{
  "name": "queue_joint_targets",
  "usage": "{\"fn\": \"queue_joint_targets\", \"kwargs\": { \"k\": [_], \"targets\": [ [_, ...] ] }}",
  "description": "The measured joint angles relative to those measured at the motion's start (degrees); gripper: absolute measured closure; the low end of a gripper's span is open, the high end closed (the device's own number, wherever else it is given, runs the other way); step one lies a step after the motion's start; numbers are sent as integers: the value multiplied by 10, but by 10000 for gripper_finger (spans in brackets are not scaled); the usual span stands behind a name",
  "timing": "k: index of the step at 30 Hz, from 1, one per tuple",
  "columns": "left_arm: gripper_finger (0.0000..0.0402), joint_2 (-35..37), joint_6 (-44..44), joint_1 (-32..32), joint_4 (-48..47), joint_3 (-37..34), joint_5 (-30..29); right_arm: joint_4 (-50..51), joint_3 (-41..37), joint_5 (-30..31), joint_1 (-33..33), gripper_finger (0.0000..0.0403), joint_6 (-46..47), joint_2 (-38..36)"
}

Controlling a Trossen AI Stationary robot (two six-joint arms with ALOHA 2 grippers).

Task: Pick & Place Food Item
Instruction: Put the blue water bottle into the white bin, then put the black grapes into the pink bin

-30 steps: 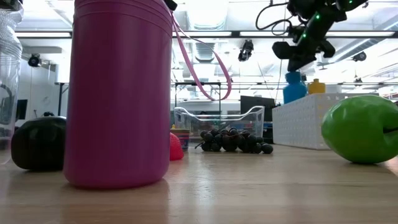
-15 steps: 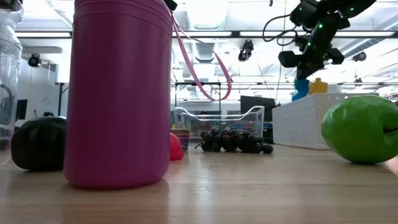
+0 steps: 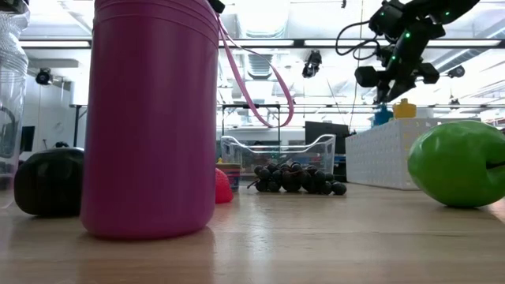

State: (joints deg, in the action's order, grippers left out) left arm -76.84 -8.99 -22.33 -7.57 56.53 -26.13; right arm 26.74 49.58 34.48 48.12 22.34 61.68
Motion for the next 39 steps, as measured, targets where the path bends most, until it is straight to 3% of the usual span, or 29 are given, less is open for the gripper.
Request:
{"fn": "queue_joint_targets", "kwargs": {
  "k": [13, 22, 27, 35, 39],
  "targets": [
    [47, 0, 0, 0, 0, 0, 0, -1, 0, 0, 0, 218, 0, -1],
    [40, 0, 0, 0, 0, 0, 0, -6, 20, -13, -19, 214, -29, -46],
    [40, 0, -1, 0, 0, 0, 0, -7, 29, -36, -83, 219, -71, -94],
    [49, 0, -2, 0, 0, 0, 0, 4, 30, -40, -237, 221, -116, -145],
    [49, 0, -2, 0, 0, 0, 0, 6, 30, -104, -310, 218, -147, -149]
  ]
}}
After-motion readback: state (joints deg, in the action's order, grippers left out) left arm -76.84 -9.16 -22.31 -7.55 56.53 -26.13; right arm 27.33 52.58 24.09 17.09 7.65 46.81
